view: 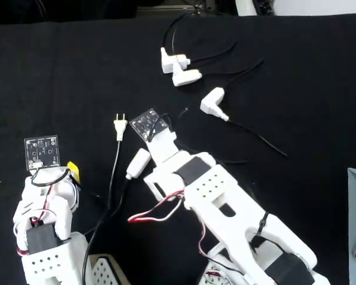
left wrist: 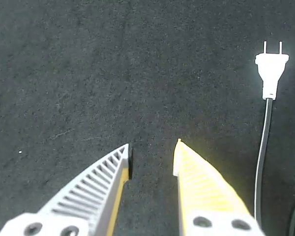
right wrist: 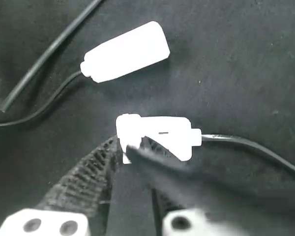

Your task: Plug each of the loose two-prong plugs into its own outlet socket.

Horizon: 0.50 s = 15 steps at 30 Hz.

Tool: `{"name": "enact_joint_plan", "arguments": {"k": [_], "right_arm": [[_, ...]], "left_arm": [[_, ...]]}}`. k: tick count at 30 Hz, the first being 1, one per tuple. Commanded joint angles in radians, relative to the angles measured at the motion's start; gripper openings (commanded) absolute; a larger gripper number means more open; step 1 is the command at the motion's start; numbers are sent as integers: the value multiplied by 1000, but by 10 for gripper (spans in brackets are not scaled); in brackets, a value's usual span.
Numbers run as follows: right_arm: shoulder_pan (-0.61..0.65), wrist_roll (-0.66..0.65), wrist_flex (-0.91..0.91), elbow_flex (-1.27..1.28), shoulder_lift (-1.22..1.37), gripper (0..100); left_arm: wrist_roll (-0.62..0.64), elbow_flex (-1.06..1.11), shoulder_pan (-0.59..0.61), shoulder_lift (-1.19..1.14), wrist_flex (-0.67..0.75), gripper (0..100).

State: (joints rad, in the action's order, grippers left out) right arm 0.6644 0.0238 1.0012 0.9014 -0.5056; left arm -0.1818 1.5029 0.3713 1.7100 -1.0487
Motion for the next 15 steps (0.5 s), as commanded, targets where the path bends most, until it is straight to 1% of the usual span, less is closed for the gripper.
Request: {"name": "enact_joint_plan", "arguments": {"k": [1, 8, 15], "right_arm": [[-15, -8, 34, -8, -2, 11], [-15, -9, 72, -13, -2, 11], [-15, -9, 71, -22, -2, 11]], "left_arm": [[3, -5, 5, 11, -9, 152], [2, -5, 7, 11, -9, 152], [2, -5, 7, 11, -9, 152]]}}
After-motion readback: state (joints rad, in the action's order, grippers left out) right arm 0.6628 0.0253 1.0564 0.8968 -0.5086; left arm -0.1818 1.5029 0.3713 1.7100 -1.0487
